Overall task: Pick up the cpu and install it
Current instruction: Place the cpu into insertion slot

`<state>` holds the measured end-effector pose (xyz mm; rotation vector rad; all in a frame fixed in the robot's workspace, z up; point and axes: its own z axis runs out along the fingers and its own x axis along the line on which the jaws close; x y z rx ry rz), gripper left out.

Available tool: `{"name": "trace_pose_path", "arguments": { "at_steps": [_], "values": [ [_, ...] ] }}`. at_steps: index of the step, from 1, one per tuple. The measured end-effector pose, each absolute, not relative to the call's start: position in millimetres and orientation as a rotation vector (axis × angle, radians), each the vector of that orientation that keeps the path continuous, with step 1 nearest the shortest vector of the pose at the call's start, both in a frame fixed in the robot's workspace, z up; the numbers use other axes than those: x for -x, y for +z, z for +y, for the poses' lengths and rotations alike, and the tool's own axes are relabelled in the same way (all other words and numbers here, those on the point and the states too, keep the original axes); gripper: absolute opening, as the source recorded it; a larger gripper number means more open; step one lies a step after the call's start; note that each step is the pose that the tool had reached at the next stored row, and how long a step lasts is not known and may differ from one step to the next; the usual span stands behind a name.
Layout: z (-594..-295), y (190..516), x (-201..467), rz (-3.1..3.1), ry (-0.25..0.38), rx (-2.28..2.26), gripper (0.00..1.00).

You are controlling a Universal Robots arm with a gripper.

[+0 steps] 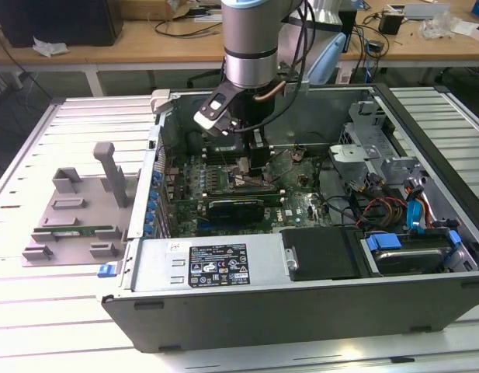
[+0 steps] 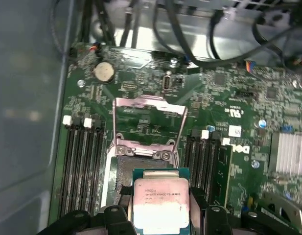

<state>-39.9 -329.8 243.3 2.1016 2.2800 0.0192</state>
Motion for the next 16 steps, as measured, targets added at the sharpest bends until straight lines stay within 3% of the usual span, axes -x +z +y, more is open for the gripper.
{"name": "trace_pose_path", "arguments": {
  "at_steps": [8,16],
  "values": [
    [-329.6,242.0,39.3,2.160,0.001,-2.210,0.55],
    [-325.5,236.3,39.3,2.155,0.021,-2.203,0.55]
  ]
}}
